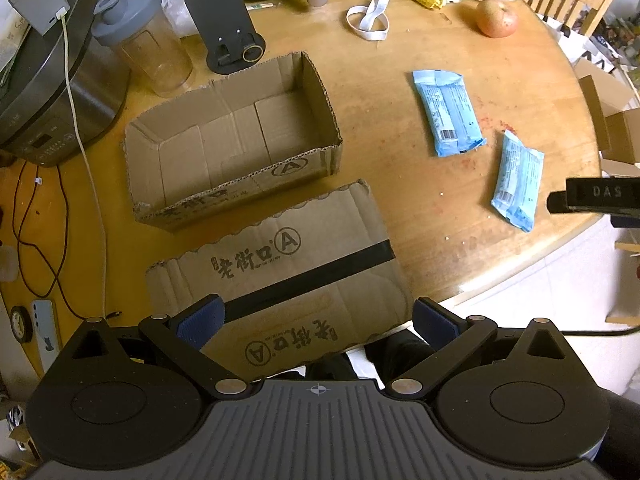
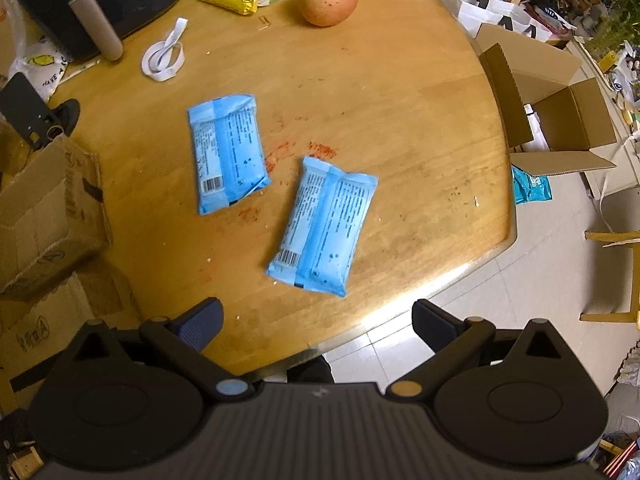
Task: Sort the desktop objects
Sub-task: 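Move the right tool toward the two blue snack packets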
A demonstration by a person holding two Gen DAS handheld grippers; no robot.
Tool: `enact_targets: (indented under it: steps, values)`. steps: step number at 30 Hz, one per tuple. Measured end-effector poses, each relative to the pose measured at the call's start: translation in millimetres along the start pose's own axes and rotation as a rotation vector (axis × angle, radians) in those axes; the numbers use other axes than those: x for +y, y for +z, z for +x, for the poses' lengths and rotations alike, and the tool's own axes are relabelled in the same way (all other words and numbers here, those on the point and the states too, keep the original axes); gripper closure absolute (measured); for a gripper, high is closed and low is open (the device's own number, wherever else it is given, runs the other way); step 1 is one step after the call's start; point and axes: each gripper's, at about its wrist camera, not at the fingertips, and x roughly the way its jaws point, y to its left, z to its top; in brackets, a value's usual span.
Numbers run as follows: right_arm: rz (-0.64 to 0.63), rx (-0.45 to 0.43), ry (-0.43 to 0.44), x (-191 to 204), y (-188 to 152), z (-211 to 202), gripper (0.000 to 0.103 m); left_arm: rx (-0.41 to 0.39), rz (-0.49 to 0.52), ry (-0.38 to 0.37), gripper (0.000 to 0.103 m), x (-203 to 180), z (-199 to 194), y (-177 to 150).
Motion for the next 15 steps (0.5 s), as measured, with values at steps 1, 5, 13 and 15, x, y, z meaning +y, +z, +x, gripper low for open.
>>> enact_targets:
  steps: [1, 5, 13, 15]
  values:
    - [0.003, 0.0, -0.001, 0.0, 1.6, 1.0, 0.0, 0.001, 0.0, 0.0, 0.0, 0.1, 0.3, -0.2]
    - [0.011, 0.005, 0.001, 0.5, 5.5, 5.3, 0.0, 0.002, 0.003, 0.002, 0.0, 0.2, 0.9, -1.0]
    - [0.036, 0.023, 0.004, 1.1, 16.2, 15.7, 0.0, 0.006, 0.002, 0.004, 0.0, 0.7, 1.2, -1.9]
    - [0.046, 0.026, 0.0, 0.9, 19.8, 18.6, 0.0, 0.008, 0.0, 0.005, 0.0, 1.1, 1.4, -2.3]
